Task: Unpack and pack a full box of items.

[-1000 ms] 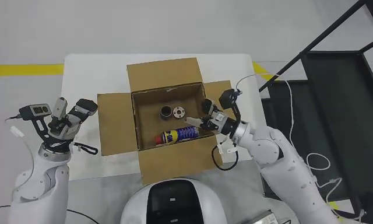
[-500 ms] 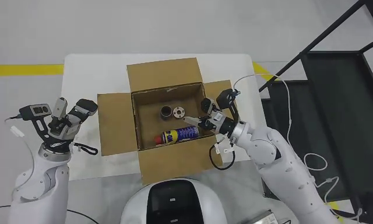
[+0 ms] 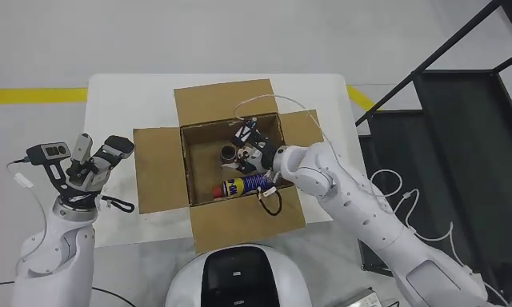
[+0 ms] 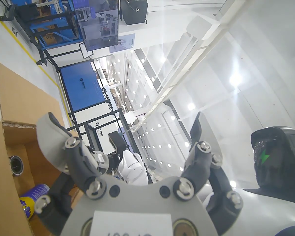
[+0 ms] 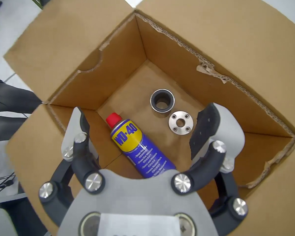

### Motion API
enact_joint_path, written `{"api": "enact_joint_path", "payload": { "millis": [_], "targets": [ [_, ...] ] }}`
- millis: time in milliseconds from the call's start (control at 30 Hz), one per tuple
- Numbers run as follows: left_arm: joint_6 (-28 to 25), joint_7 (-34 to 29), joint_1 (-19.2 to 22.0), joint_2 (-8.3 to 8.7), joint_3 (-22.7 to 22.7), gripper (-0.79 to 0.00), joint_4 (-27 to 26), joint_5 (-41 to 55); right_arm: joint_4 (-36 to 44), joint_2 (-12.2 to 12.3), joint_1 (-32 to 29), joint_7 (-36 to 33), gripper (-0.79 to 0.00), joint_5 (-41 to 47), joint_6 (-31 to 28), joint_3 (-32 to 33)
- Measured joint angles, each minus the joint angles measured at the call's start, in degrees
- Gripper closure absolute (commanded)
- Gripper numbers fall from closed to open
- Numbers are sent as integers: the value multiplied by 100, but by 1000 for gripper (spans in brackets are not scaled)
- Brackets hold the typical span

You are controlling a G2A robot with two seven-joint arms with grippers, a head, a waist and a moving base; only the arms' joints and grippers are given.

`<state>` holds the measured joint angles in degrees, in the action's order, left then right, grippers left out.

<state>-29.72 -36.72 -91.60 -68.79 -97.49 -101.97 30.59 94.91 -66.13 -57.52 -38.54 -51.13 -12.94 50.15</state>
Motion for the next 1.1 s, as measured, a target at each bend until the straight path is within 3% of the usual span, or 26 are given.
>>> {"api": "enact_joint_path", "payload": {
  "millis": [133,633,867,1100],
  "targets": [
    [0,0,0,0,0,-785,0,0,-186,-91,137,-40,-785,22,209,-242],
    [0,0,0,0,0,-785,0,0,-212,-117,180,1,-785,-19,57,-285],
    [0,0,0,0,0,-785,0,0,-1028,-428,1060,-757,-785,183,117,-877],
    [0,0,0,0,0,-785,0,0,-2069,-824,1778,-930,-785,168,-21,-1581]
  ]
}}
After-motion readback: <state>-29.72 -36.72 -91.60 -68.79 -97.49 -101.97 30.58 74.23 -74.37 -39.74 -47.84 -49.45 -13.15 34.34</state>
